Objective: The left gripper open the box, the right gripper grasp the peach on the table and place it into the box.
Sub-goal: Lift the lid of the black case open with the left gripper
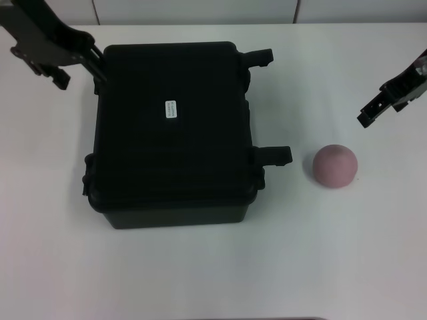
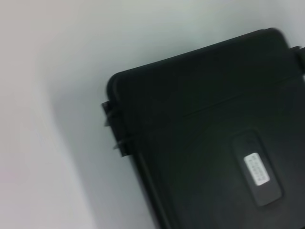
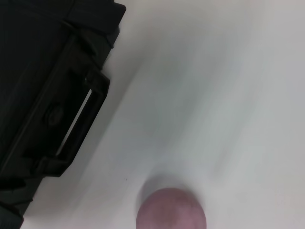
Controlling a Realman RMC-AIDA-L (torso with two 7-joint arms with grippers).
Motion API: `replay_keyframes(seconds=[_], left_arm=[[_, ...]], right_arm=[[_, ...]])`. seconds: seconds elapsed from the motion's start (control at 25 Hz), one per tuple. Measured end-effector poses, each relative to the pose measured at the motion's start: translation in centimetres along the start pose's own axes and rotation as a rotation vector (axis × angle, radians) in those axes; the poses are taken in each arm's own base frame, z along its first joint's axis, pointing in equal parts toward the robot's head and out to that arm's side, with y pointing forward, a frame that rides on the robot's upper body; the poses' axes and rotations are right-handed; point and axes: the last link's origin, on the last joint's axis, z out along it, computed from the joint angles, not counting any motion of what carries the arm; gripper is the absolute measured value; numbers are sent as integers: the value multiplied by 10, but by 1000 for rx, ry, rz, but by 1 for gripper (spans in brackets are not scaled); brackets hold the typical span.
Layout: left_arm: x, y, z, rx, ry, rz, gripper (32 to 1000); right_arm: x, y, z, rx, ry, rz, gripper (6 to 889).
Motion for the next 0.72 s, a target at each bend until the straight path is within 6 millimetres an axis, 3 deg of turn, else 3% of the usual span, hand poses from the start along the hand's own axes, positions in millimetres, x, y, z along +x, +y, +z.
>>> replay_keyframes(seconds=[0.24, 0.72], left_arm=[[1, -8, -3, 38, 10, -23, 784], [7, 0, -8, 46, 21, 3, 783]], right_arm=[[0, 0, 0, -1, -1, -2, 827], [-2, -4, -5, 16, -20, -5, 827]])
